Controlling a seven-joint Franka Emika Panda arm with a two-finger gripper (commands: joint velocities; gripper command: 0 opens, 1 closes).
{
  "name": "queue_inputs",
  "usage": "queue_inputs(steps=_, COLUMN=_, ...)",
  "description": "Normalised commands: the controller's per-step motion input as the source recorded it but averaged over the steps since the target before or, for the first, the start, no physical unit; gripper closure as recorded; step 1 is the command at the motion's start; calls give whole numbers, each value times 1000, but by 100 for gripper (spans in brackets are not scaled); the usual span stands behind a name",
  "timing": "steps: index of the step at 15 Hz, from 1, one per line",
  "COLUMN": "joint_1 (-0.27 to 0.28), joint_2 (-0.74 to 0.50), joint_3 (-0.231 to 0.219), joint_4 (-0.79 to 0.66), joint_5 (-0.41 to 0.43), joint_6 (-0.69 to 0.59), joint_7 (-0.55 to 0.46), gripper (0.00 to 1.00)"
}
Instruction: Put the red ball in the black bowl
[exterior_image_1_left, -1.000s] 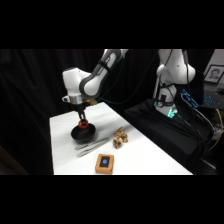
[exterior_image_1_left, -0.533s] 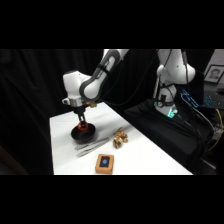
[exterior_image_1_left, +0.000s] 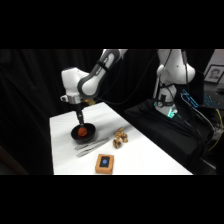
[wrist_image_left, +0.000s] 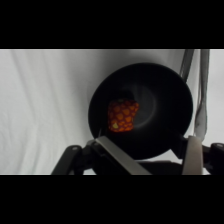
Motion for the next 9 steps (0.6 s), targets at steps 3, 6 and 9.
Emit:
queue_inputs(steps=3, joint_1=-29, joint_2=-421, joint_3=27, joint_4=-111, joint_5=65, joint_6=-306, joint_7=-65, gripper=0)
queue_inputs(steps=6, joint_1=24, joint_2=-480, joint_3=-21, joint_4=-151, joint_5=17, joint_6=-329, joint_7=-37, gripper=0)
queue_inputs(steps=9, joint_1=63, joint_2=-412, joint_3=-60, joint_4=-131, joint_5=-23, joint_6=-292, joint_7=-20, gripper=0)
